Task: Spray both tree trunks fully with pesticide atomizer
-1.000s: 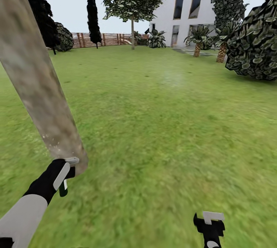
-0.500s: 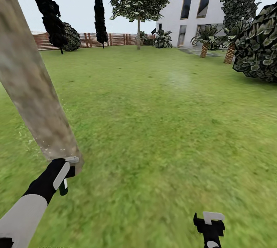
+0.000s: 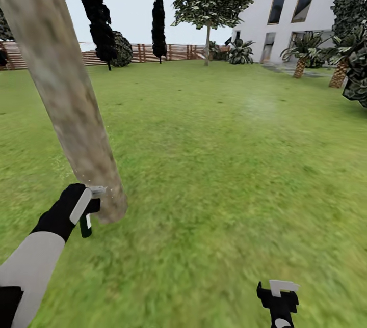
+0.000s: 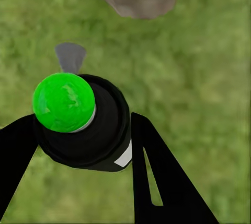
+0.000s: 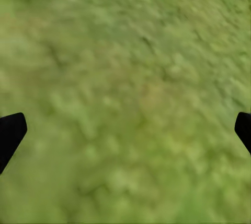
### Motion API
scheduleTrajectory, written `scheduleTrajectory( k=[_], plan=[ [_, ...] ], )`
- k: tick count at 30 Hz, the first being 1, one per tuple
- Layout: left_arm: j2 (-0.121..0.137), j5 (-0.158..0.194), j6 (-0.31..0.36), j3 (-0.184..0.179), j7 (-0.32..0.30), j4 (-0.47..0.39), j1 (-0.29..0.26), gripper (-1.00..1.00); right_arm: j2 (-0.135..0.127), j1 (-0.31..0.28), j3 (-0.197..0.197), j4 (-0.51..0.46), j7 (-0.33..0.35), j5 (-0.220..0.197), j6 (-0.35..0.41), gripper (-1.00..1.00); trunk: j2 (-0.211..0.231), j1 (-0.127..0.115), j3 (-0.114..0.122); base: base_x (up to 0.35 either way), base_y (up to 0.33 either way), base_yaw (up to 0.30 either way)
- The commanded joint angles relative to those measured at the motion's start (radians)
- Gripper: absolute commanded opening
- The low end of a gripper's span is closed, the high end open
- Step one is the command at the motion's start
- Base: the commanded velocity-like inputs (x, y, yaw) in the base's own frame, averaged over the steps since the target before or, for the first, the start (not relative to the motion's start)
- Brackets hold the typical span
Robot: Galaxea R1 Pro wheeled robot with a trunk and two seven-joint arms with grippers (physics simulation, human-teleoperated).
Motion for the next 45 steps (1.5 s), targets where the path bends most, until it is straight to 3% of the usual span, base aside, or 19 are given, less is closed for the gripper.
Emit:
scheduleTrajectory(
  k=[1, 7, 19, 25, 32, 42, 45],
  plan=[
    [0.001, 0.010, 0.006, -0.003, 0.009, -0.001, -0.012, -1.00, 0.000, 0.000, 0.002, 0.001, -0.007, 0.007, 0.000, 1.00, 0.000, 0.000, -0.001, 0.000, 0.000, 0.269],
    [0.000, 0.013, 0.012, -0.004, 0.009, -0.004, -0.071, -1.00, -0.002, 0.000, 0.002, 0.001, -0.007, 0.007, 0.000, 1.00, 0.000, 0.000, -0.001, 0.000, 0.000, 0.057],
    [0.001, 0.012, 0.012, -0.006, 0.010, -0.007, -0.081, -1.00, -0.002, 0.000, 0.003, 0.001, -0.007, 0.007, 0.000, 1.00, 0.000, 0.000, -0.001, 0.039, -0.140, 0.000],
    [-0.001, 0.003, 0.012, -0.006, 0.010, -0.082, -0.072, -1.00, 0.000, -0.001, 0.004, 0.001, -0.007, 0.007, 0.000, 1.00, 0.000, 0.000, -0.001, 0.001, -0.278, 0.146],
    [0.006, -0.001, 0.011, -0.003, 0.013, -0.083, -0.070, -1.00, 0.000, -0.001, 0.004, 0.001, -0.007, 0.007, 0.000, 1.00, 0.000, 0.000, -0.001, 0.036, -0.276, 0.269],
    [0.008, -0.004, 0.008, -0.003, 0.017, -0.067, -0.063, -1.00, 0.000, -0.001, 0.004, 0.001, -0.007, 0.007, 0.000, 1.00, 0.000, 0.000, -0.001, 0.225, -0.199, 0.050],
    [0.008, -0.004, -0.001, -0.002, 0.024, -0.064, -0.021, -1.00, 0.000, 0.000, 0.004, 0.001, -0.007, 0.007, 0.000, 1.00, 0.000, 0.000, -0.001, 0.244, -0.173, 0.264]
  ],
)
